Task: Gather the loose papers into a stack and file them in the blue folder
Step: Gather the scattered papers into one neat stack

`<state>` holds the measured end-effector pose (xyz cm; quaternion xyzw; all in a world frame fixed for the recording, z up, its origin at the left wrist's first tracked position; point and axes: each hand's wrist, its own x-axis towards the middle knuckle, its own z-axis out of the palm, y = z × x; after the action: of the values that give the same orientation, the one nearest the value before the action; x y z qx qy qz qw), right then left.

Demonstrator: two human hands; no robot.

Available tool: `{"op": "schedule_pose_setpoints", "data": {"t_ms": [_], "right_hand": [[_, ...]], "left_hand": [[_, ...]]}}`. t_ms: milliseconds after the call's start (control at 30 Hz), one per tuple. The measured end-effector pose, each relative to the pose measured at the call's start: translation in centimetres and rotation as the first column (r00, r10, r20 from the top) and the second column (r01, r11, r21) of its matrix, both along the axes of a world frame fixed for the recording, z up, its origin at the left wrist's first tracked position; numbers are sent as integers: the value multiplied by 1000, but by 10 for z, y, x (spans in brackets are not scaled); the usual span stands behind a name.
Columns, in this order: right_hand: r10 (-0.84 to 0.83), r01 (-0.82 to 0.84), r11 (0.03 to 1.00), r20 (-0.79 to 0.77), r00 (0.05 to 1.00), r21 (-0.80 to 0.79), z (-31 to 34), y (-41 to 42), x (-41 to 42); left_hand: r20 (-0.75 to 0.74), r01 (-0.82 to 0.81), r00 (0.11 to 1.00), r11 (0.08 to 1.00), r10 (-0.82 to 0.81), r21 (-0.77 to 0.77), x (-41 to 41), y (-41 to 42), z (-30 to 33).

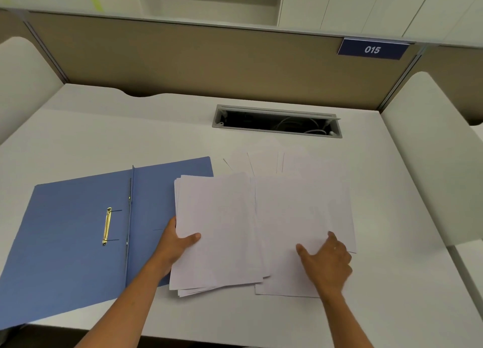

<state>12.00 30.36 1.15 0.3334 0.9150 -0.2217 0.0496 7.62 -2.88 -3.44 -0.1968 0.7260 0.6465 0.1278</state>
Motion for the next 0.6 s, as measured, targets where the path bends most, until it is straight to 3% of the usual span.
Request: {"op": "schedule_pose_setpoints", "data": {"t_ms": [100, 233, 333, 467, 600], "right_hand": [[67, -79, 994, 161, 985, 71, -4, 14, 8], [67, -89, 992, 218, 974, 91, -5, 13, 9], [66, -79, 995, 200, 978, 57, -4, 11, 5], [6, 4, 990, 77, 997, -138, -1, 11, 3], [-17, 29, 968, 49, 999, -248, -1, 15, 1]], "left_hand": [[1, -7, 1000, 1000, 7, -8, -1, 0, -1], [-2, -7, 1000, 1000, 7, -3, 0, 1, -1], [-3, -7, 1000, 1000, 7, 1, -1, 1, -1], [-2, -15, 1000, 1000, 15, -12, -1, 3, 0], [4, -17, 1000, 1000, 17, -11, 0, 2, -1]]}}
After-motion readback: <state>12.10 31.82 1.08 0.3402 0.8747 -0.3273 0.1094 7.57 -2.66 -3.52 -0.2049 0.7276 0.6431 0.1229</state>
